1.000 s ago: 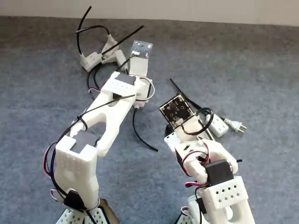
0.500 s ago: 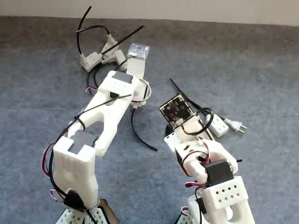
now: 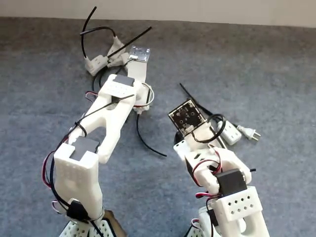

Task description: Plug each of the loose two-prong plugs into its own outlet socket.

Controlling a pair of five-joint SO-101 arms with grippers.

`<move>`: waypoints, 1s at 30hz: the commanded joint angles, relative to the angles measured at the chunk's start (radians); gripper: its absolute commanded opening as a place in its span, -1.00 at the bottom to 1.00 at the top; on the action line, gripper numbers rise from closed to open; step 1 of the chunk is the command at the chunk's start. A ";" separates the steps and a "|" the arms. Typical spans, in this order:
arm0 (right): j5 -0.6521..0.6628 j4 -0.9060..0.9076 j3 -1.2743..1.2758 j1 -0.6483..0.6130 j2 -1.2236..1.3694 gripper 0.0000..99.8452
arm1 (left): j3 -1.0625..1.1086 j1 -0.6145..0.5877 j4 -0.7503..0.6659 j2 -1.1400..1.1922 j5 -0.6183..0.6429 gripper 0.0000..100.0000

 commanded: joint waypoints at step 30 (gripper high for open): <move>-0.012 -0.021 -0.002 0.008 0.005 -0.98 | -0.176 0.005 0.071 0.128 -0.005 -0.72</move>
